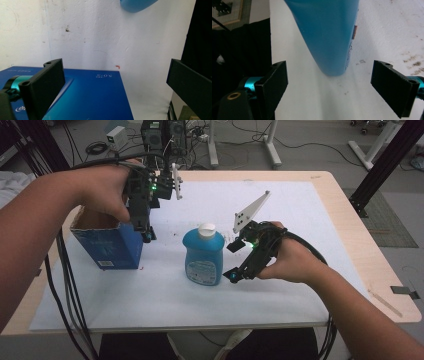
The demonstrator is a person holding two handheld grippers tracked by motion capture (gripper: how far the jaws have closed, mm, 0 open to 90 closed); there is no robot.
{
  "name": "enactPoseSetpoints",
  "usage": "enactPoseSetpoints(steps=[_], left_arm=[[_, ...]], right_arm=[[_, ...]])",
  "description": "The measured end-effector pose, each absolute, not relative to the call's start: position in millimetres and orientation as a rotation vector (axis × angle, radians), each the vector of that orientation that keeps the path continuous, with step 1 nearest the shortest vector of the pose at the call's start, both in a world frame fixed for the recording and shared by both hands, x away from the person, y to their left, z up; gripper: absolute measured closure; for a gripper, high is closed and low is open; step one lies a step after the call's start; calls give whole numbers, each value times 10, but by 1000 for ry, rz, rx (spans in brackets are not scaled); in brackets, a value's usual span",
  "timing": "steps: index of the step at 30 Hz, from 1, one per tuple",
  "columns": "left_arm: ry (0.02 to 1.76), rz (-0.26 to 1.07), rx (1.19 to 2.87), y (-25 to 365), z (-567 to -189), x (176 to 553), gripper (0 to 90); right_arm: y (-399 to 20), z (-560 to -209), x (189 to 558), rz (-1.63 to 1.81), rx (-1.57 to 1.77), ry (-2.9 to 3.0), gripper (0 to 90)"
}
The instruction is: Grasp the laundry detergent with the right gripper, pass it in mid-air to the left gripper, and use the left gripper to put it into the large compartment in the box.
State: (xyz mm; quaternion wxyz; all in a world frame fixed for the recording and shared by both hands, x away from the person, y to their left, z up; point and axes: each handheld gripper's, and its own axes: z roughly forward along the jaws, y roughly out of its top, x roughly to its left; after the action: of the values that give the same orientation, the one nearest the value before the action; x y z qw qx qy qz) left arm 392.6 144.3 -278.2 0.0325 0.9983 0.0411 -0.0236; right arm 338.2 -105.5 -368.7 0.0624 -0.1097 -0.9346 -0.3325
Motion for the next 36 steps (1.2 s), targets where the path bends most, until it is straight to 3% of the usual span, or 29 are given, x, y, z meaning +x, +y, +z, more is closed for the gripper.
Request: enactPoseSetpoints(steps=[11,36], left_arm=[[119,-78,3069,1445,-2781,3919,17],[136,-69,3073,1504,-2777,3928,17]], right_arm=[[-936,-4017,3359,-1170,-366,-2759,136],[-776,-4130,3336,-1465,-418,-2647,139]])
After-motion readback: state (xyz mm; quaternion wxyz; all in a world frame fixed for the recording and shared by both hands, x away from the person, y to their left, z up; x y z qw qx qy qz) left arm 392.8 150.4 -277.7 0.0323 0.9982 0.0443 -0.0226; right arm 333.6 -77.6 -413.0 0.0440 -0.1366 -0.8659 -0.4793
